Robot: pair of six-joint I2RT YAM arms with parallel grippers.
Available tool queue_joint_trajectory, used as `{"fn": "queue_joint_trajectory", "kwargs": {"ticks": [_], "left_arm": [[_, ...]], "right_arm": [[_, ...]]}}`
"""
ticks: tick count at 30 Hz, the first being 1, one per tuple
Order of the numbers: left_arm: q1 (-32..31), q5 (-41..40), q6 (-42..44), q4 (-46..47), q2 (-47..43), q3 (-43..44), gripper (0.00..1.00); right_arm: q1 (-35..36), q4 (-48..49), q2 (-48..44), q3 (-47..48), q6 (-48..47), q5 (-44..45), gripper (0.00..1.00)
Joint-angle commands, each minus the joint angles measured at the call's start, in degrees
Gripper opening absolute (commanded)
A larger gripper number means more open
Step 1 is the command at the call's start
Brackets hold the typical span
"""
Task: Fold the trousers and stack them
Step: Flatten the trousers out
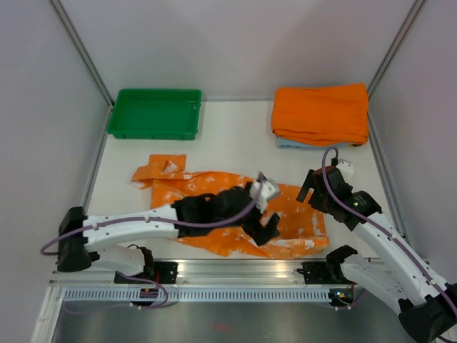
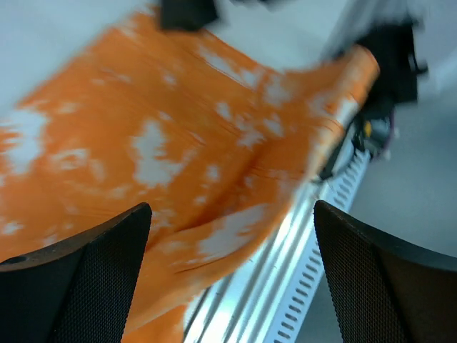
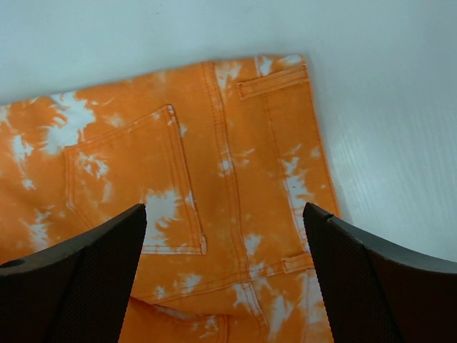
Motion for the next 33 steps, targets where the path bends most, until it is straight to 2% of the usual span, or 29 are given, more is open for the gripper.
{"fn": "queue_joint_trajectory", "kwargs": {"ticks": [1,3,6,8,9,11,13,15,16,17,19,22,24,27,30,33], "left_arm": [[11.2,-0.7,-9.9,-0.3,-11.5,-3.7,1.0],[17.6,-2.5,-13.7,-0.7,-16.7,-6.6,1.0],[21.6,-6.2,-14.0,-2.9,-16.0,-6.4,1.0],[21.6,-8.7,-14.0,-6.4,-12.2,-2.7,1.0],[21.7,-8.1,-13.8,-7.1,-7.2,-1.3,0.99],[21.7,-3.6,-13.4,-8.8,-1.7,2.0,0.95],[21.6,0.6,-13.3,-8.5,5.0,3.1,0.88],[21.4,8.2,-13.2,-5.9,7.5,2.1,0.67],[21.0,10.8,-12.6,-4.4,8.3,0.5,0.46],[20.4,14.2,-11.0,-3.4,8.2,-0.2,0.39],[16.9,15.0,-6.9,-3.2,6.8,-1.0,0.26],[10.9,14.0,-3.2,-8.2,5.2,-0.8,0.18],[7.2,14.2,-2.3,-10.1,4.1,-1.3,0.17],[4.0,17.4,-3.8,-10.4,4.1,-3.7,0.13],[0.9,16.8,-5.4,-10.4,5.4,-5.8,0.13],[0.1,12.6,-7.0,-10.2,6.2,-6.0,0.14]], "right_arm": [[-0.2,7.8,-0.6,-2.4,0.4,-5.4,0.96],[-0.2,9.2,-1.6,-4.5,1.4,-4.8,0.97],[-0.2,9.8,-2.9,-5.9,2.1,-3.9,0.96],[-0.2,9.3,-2.2,-6.0,2.4,-5.4,0.85],[-0.2,9.1,-2.0,-6.4,3.0,-6.3,0.79],[-0.2,8.6,-2.2,-6.7,3.4,-10.6,0.29],[-0.2,7.8,-4.6,-8.0,3.8,-12.3,0.0],[-0.2,5.8,-7.1,-8.8,3.5,-11.6,0.0],[-0.2,3.2,-9.6,-8.8,3.2,-10.7,0.0],[-0.2,2.1,-10.8,-8.8,3.2,-9.8,0.0],[-0.2,-0.1,-12.3,-9.4,4.4,-6.7,0.03],[-0.2,3.3,-9.5,-12.0,5.5,-8.4,0.12],[-0.2,10.9,-4.0,-15.2,5.1,-11.3,0.11],[-0.2,17.3,5.7,-16.8,3.6,-13.0,0.01],[-0.2,23.8,13.9,-15.4,1.8,-12.0,0.0],[-0.2,26.4,18.4,-14.5,1.0,-9.4,0.05]]}}
